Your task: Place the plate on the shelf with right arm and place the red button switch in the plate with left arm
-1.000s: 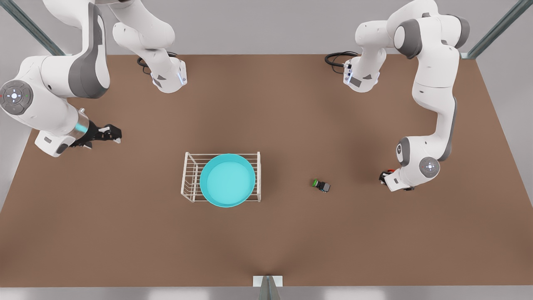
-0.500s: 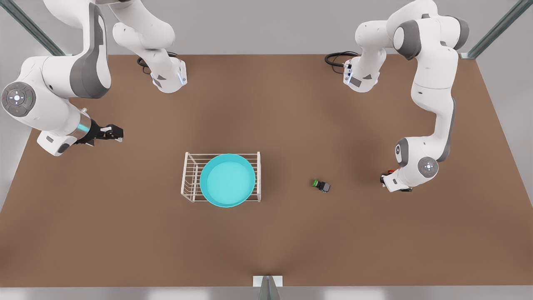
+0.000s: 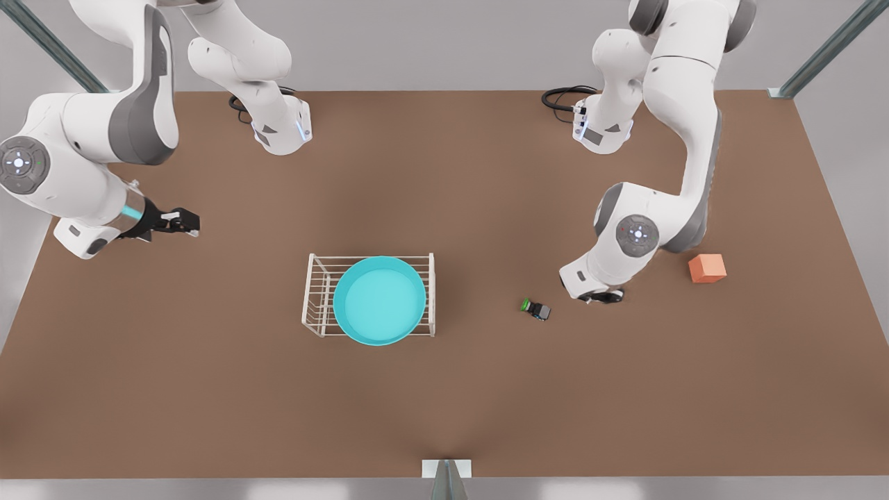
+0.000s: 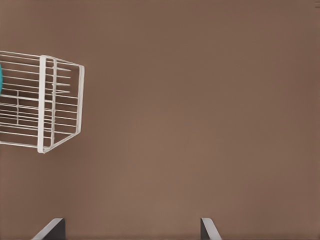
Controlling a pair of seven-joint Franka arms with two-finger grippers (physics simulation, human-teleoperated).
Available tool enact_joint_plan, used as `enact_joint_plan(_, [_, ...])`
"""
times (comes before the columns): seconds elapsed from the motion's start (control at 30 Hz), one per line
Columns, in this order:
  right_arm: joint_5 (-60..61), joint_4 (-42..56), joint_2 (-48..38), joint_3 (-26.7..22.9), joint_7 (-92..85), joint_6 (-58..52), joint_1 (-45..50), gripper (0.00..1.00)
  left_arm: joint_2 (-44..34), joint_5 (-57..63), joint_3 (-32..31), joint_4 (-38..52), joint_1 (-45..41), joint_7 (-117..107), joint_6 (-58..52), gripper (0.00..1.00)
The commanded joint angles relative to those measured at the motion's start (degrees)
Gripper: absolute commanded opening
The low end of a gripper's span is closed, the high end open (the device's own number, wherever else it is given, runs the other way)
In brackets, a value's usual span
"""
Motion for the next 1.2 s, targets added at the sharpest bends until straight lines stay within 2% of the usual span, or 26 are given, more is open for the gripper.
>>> enact_joint_plan(0.0, [0.0,0.0,-0.1,0.0,0.5,-0.1,0.1,1.00,6.0,-0.7,-1.2,12.1,-3.9,-50.3,-24.4,0.39])
enact_joint_plan(0.07, [0.0,0.0,-0.1,-0.1,0.5,-0.1,0.1,1.00,11.5,-4.6,-6.5,22.6,-4.8,-59.0,-28.3,0.39])
enact_joint_plan(0.17, [0.1,0.0,-0.2,-0.6,0.5,-0.2,0.1,1.00,17.4,-5.7,-7.0,34.0,-10.9,-67.5,-28.1,0.39])
enact_joint_plan(0.3, [0.1,-0.6,-0.3,-0.8,0.4,-0.3,0.2,1.00,19.5,-9.1,-7.4,40.5,-12.4,-68.2,-23.7,0.39])
enact_joint_plan(0.47, [0.1,-1.0,-0.4,-1.2,0.4,-0.3,0.2,1.00,25.2,-10.4,-8.1,40.9,-13.3,-68.2,-0.5,0.39])
enact_joint_plan(0.53, [0.1,-1.3,-0.6,-1.2,0.5,-0.3,0.2,1.00,27.5,-11.6,-8.1,44.6,-13.3,-70.6,4.2,0.39])
enact_joint_plan(0.67, [0.1,-1.8,-0.8,-1.2,0.5,-0.4,0.2,1.00,29.6,-13.4,-8.1,45.1,-15.2,-75.0,16.8,0.39])
enact_joint_plan(0.77, [0.1,-2.1,-0.8,-1.2,0.5,-0.3,0.2,1.00,31.4,-13.7,-9.0,45.1,-15.4,-74.7,20.5,0.39])
enact_joint_plan(0.9, [0.1,-2.1,-1.1,-1.2,0.5,-0.4,0.2,1.00,33.0,-13.7,-9.5,44.9,-16.1,-74.3,21.9,0.45])
enact_joint_plan(0.93, [0.1,-2.1,-1.2,-1.6,0.5,-0.3,0.2,1.00,33.1,-13.7,-9.5,44.7,-16.2,-74.0,21.9,0.49])
enact_joint_plan(0.97, [0.1,-1.9,-1.3,-1.6,1.1,-0.3,0.3,1.00,33.5,-13.6,-9.6,44.3,-16.2,-73.2,21.5,0.72])
enact_joint_plan(1.0, [0.1,-1.5,-1.3,-1.6,1.5,-0.2,0.3,1.00,33.5,-13.4,-9.6,43.3,-16.6,-72.1,21.3,0.81])
enact_joint_plan(1.03, [0.0,-0.5,-1.4,-1.7,1.9,-0.2,0.3,1.00,33.4,-13.3,-9.6,43.3,-16.7,-72.2,21.2,1.00])
enact_joint_plan(1.1, [-0.2,0.7,-1.2,-1.6,5.2,-0.4,0.4,1.00,32.6,-13.2,-9.4,43.4,-16.3,-72.2,16.0,1.00])
enact_joint_plan(1.17, [-0.2,0.7,-1.1,-1.6,4.4,-0.4,0.4,1.00,23.2,-6.8,-9.2,43.4,-10.5,-71.4,-14.4,1.00])
